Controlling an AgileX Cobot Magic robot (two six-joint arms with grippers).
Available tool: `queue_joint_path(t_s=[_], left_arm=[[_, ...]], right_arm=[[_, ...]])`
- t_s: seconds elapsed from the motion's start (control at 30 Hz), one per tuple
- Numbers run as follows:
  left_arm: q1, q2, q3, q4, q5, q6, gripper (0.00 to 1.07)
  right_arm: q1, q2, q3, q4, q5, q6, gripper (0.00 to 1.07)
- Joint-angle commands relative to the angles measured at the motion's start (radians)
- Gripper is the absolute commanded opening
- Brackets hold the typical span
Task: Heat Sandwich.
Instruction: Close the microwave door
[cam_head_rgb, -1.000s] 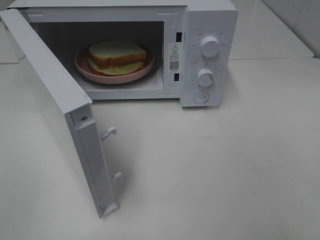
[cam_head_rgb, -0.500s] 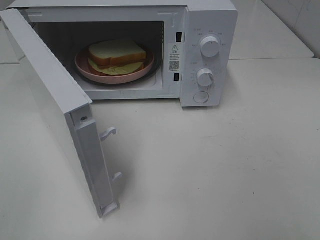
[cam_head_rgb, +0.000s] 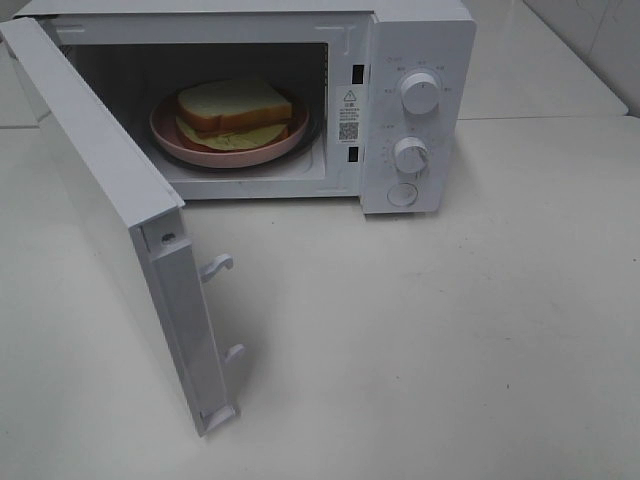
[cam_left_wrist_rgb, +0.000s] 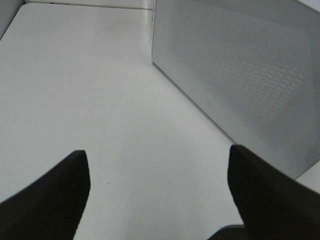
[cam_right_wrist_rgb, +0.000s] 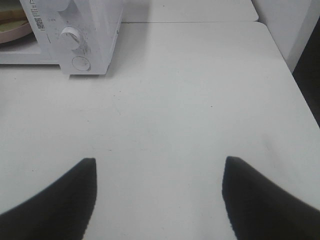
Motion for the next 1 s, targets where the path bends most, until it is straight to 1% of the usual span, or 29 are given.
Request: queue_joint_path(t_s=[0.03, 1.0], left_arm=[[0.001, -0.005, 0.001, -0.003, -0.013, -0.003, 0.73], [0.001, -0.005, 0.001, -0.003, -0.013, -0.003, 0.73]], right_arm=[[-0.002, -0.029, 0.0, -0.002, 0.001, 0.009, 0.71], [-0.002, -0.029, 0.0, 0.004, 0.001, -0.003, 0.71]])
